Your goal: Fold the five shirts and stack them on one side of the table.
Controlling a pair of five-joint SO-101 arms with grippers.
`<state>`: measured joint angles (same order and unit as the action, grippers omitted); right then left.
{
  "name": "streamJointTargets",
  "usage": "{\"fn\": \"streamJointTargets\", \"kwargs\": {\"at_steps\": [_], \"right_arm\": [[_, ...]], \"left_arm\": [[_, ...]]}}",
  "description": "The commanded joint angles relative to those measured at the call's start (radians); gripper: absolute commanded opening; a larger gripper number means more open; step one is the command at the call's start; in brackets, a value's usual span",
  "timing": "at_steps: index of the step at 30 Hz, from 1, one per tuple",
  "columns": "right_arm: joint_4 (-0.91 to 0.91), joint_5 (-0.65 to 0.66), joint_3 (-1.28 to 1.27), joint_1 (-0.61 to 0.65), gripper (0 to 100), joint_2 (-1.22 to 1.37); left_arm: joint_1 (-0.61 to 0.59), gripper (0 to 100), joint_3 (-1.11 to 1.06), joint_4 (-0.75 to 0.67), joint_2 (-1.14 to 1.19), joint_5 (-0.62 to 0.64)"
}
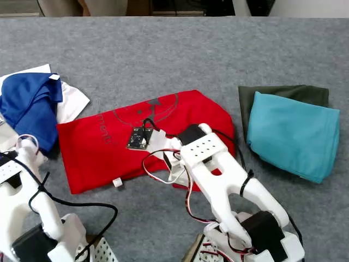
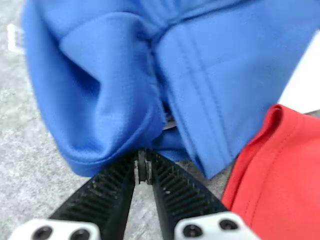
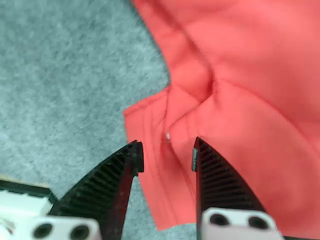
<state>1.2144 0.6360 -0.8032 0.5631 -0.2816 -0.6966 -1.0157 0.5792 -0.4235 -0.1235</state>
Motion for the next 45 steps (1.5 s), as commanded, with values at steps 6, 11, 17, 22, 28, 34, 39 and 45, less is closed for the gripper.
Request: {"fn": "streamJointTargets", "kwargs": {"at_steps": [6,11,17,22,28,34,39,45], "right_arm": [[-0.086,-0.008,-0.064,0.013,17.8,-0.039],[-0.141,-0.008,-0.104,0.012,17.8,-0.039],[-0.201,-0.008,-0.137,0.01,17.7,-0.039],[-0.219,-0.006,-0.143,0.01,15.9,-0.039],[-0.262,-0.008,-0.143,-0.053,5.6,-0.039],[-0.258,-0.008,-0.137,-0.13,5.1,-0.041],[-0.233,-0.005,-0.134,-0.124,5.1,-0.047],[-0.18,0.0,-0.116,-0.079,5.5,-0.047]], "left_arm": [[0.008,2,0.0,-0.014,-0.03,0.003],[0.008,2,0.0,-0.014,-0.03,0.003],[0.008,2,0.0,-0.014,-0.03,0.003],[0.008,2,0.0,-0.014,-0.03,0.003],[0.008,2,0.0,-0.014,-0.03,0.003],[0.008,2,0.0,-0.014,-0.03,0.003],[0.008,2,0.0,-0.014,-0.03,0.003],[0.008,2,-0.002,-0.014,-0.03,0.003]]}}
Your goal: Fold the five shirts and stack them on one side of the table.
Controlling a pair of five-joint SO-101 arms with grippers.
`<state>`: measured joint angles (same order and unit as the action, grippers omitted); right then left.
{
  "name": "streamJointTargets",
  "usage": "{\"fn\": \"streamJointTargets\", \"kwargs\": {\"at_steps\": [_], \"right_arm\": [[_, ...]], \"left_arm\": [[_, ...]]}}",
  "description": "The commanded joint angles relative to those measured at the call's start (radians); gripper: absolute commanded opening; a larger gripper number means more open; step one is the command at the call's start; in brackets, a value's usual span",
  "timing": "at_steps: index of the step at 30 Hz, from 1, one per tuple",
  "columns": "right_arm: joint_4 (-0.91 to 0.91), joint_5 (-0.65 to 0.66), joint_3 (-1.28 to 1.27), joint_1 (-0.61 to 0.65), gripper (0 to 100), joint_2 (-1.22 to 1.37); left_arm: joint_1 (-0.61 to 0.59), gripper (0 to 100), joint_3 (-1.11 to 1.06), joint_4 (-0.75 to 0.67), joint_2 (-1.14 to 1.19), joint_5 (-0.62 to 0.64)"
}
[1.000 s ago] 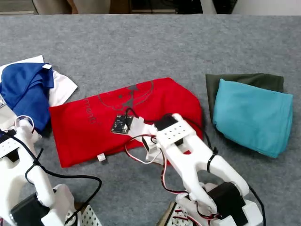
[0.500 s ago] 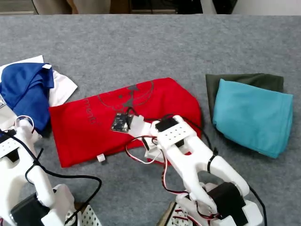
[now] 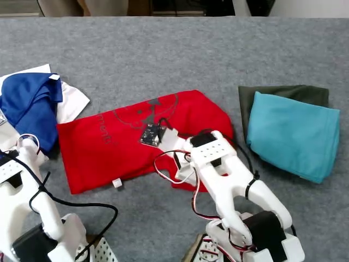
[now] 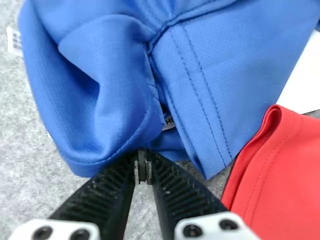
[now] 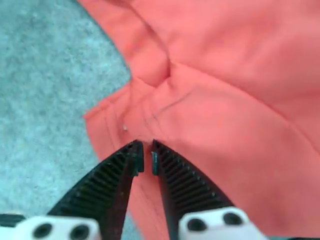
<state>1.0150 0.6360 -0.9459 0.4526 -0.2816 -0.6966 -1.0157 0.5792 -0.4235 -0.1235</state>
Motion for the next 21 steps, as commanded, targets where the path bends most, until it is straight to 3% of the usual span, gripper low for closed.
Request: {"fn": "streamJointTargets", "kwargs": {"at_steps": [1,8,21], "right_arm": [[0.018,0.0,0.027,0.045,5.5,-0.044],[-0.026,-0.003,0.022,0.068,15.7,-0.039],[-0.112,0.037,0.036,0.068,9.4,0.104]], "left_arm": [[0.008,2,-0.002,-0.014,-0.03,0.003],[0.008,2,-0.002,-0.014,-0.03,0.003],[0.008,2,-0.002,-0.014,-0.03,0.005]]}}
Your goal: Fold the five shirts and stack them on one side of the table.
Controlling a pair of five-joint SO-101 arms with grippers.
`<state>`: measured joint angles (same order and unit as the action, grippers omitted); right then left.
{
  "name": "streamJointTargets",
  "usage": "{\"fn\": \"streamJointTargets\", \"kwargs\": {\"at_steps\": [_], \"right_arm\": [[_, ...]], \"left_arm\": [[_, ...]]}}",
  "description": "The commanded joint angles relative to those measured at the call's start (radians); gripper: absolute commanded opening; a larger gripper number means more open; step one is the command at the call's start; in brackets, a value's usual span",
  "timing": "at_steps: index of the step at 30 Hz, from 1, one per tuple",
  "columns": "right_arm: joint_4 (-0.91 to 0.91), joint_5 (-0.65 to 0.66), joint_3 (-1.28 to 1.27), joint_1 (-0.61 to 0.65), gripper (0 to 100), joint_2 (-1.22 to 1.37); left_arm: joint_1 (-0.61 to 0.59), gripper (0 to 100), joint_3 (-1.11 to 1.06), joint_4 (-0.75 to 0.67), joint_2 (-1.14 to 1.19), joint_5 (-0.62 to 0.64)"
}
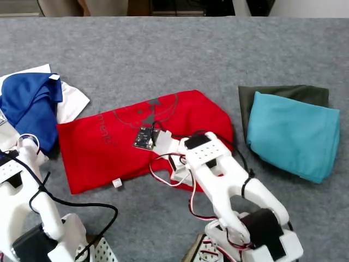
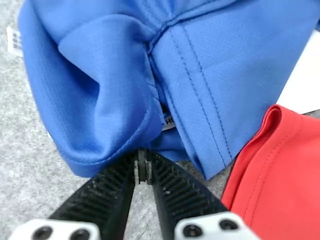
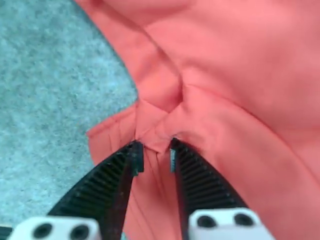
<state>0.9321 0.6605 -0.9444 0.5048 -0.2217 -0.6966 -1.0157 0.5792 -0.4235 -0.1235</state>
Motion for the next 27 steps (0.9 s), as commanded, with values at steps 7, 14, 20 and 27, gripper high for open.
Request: {"fn": "streamJointTargets", "kwargs": {"at_steps": [7,14,20,27], "right_arm": [[-0.003,0.011,0.128,0.013,5.7,0.145],[-0.002,0.011,0.136,0.013,3.6,0.147],[0.115,0.009,0.231,0.013,0.6,0.147],[0.252,0.009,0.378,0.016,0.5,0.147]], "left_arm": [[0.008,2,-0.002,-0.014,-0.03,0.005],[0.008,2,-0.002,-0.014,-0.03,0.005],[0.008,2,-0.002,-0.014,-0.03,0.005],[0.008,2,-0.002,-0.014,-0.03,0.005]]}}
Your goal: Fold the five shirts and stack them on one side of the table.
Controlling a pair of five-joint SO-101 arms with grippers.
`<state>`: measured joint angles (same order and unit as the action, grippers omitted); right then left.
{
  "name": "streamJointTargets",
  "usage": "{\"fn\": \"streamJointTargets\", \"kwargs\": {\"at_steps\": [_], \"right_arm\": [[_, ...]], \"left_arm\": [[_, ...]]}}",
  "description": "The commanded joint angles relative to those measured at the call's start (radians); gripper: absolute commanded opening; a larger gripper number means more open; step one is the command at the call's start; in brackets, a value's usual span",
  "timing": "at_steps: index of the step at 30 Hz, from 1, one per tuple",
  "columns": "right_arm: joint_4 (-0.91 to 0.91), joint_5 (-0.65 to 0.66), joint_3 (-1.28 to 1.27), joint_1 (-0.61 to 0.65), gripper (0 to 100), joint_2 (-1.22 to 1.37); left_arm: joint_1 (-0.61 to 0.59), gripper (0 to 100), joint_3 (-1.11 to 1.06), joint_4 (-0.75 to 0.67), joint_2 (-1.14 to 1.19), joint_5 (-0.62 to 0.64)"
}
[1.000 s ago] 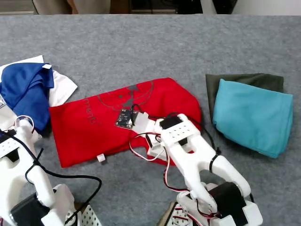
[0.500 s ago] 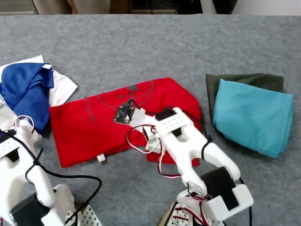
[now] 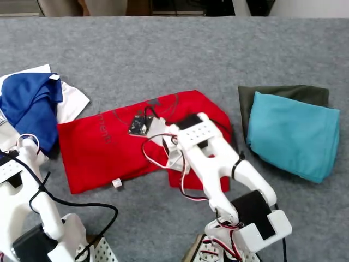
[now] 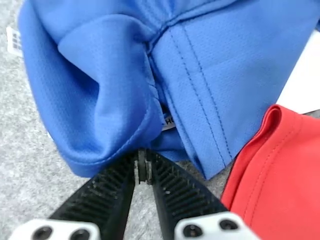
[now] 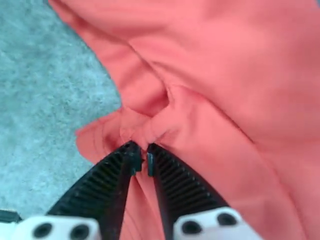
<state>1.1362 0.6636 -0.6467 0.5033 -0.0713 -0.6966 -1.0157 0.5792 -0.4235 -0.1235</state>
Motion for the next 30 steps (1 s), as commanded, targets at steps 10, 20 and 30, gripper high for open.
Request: {"fn": "streamJointTargets", "kwargs": {"at_steps": [10,20,30], "right_arm": [[0.12,0.006,0.127,0.018,0.5,-0.005],[0.12,0.009,0.119,0.016,0.5,-0.076],[0.118,0.006,0.061,0.016,0.4,-0.157]], "left_arm": [[0.008,2,-0.002,-0.014,-0.03,0.005],[0.008,2,-0.002,-0.014,-0.03,0.005],[0.008,2,-0.002,-0.014,-0.03,0.005]]}}
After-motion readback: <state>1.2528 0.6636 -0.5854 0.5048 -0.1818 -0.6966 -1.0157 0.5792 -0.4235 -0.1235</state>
